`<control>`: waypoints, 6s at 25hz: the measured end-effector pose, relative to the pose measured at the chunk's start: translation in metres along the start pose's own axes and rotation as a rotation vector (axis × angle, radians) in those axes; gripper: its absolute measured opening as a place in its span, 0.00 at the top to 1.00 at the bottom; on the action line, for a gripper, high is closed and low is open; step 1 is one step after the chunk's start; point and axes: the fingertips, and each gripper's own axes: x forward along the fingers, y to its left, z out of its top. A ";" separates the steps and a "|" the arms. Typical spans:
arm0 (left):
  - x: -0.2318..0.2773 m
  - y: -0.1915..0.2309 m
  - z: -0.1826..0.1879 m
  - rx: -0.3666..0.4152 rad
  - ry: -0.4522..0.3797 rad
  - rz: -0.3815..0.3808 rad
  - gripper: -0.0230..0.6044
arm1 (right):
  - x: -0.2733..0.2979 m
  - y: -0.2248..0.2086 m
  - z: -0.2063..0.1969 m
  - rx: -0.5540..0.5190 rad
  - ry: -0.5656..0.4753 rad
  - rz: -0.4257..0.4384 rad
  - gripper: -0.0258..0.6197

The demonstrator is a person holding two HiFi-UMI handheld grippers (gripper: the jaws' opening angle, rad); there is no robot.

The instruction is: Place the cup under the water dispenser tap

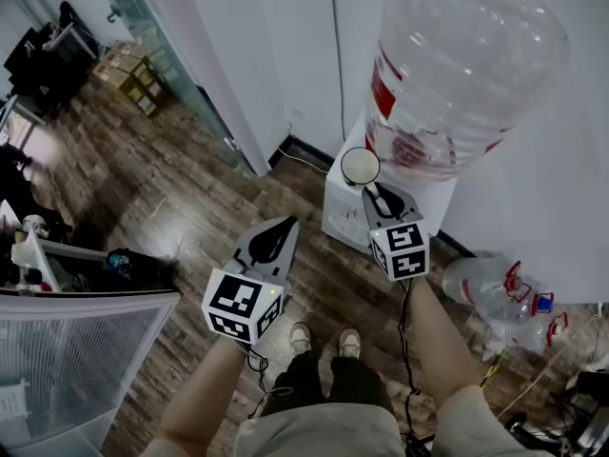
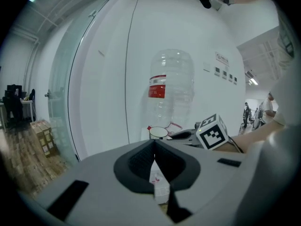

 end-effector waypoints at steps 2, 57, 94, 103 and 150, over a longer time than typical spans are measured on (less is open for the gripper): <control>-0.001 0.001 -0.005 -0.002 0.010 0.002 0.95 | 0.001 0.000 0.000 -0.008 0.006 -0.003 0.84; 0.083 -0.008 -0.241 -0.102 0.165 -0.071 0.95 | -0.013 0.054 -0.277 0.173 0.099 0.028 0.85; 0.178 -0.028 -0.367 -0.090 0.216 -0.170 0.95 | 0.057 0.002 -0.405 0.180 -0.180 -0.320 0.85; 0.176 -0.037 -0.376 -0.100 0.251 -0.186 0.95 | 0.055 -0.001 -0.408 0.231 -0.171 -0.328 0.83; 0.001 -0.094 -0.074 0.024 0.100 -0.213 0.95 | -0.191 0.032 -0.054 0.226 -0.168 -0.065 0.90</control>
